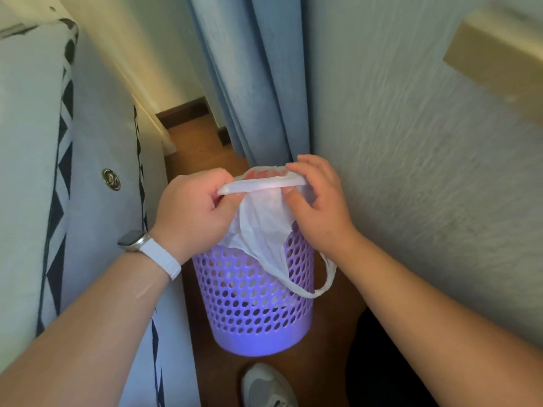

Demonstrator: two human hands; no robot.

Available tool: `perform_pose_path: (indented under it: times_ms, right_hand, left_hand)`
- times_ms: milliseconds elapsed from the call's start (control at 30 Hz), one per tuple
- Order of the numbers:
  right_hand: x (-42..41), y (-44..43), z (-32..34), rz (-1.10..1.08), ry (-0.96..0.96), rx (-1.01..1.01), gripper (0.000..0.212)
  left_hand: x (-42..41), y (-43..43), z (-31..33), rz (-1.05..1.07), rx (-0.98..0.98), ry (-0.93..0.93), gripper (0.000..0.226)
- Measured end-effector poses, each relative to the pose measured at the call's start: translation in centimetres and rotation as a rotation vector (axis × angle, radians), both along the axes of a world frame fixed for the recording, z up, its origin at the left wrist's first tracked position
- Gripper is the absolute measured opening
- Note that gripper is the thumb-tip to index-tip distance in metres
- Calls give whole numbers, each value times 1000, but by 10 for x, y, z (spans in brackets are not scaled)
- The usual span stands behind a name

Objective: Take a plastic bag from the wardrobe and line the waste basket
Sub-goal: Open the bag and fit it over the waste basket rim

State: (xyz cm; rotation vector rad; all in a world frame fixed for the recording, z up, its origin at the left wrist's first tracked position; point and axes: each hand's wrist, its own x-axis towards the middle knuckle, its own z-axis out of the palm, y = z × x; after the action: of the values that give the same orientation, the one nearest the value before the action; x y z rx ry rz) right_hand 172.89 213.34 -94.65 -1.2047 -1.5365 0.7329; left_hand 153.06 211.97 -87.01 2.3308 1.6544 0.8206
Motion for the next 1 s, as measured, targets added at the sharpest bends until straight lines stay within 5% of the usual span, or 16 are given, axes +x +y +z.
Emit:
perform_pose_path:
  times_ms: [267, 433, 667, 1000]
  right_hand:
    - [-3, -5, 15, -96, 12, 182, 18]
    - [-3, -7, 17, -121, -75, 308, 13]
    - [-17, -13, 25, -129, -216, 291, 25]
    - [-4, -10, 21, 1, -140, 176, 42]
  left_hand:
    - [4, -7, -2, -19, 80, -125, 28]
    - [4, -9, 7, -73, 200, 164, 35]
    - [26, -17, 11, -66, 252, 305, 25]
    - [9, -6, 8, -91, 197, 165, 18]
